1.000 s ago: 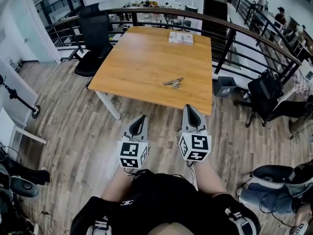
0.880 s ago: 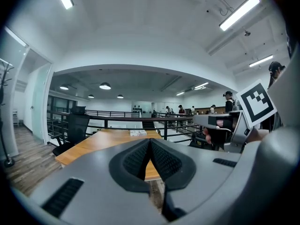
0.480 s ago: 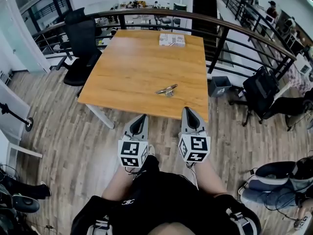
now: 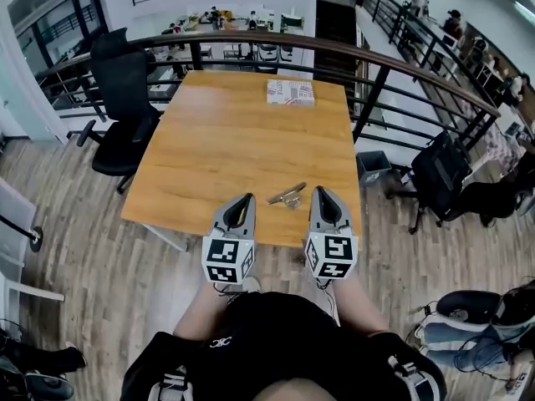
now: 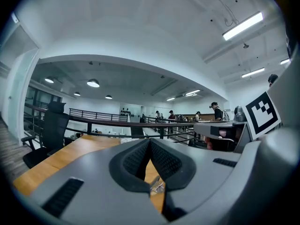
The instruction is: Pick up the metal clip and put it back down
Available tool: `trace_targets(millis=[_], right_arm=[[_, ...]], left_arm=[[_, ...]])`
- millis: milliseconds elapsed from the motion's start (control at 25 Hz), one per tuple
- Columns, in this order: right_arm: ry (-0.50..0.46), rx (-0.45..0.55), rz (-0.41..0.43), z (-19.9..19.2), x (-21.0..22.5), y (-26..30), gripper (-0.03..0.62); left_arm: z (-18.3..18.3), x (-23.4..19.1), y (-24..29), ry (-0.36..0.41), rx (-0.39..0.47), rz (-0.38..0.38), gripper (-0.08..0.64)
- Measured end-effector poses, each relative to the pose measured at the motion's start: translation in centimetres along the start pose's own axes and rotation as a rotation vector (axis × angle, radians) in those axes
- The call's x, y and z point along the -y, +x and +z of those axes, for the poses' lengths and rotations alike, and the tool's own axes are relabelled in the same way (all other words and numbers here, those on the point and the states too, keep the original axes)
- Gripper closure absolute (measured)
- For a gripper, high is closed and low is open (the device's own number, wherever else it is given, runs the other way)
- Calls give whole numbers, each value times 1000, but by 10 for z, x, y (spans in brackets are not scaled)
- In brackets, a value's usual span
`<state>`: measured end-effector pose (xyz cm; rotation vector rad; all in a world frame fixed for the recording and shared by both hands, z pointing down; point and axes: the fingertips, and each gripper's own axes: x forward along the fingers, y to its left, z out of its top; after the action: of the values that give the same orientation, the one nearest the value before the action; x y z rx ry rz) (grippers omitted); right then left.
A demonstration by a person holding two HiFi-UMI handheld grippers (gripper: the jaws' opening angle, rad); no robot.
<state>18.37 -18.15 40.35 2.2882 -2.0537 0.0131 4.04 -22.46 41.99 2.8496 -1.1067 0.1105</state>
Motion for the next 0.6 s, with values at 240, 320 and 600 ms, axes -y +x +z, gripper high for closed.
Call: trace_targets(millis=[240, 320, 600], right_arm=[[9, -23, -59, -4, 11, 95, 580], [28, -34, -72, -9, 16, 118, 580], [102, -68, -62, -25, 49, 167, 580]], left_arm=[[10, -64, 77, 5, -6, -34, 547], [8, -78, 100, 5, -19, -40, 546], [-2, -87, 157, 14, -57, -35, 546]])
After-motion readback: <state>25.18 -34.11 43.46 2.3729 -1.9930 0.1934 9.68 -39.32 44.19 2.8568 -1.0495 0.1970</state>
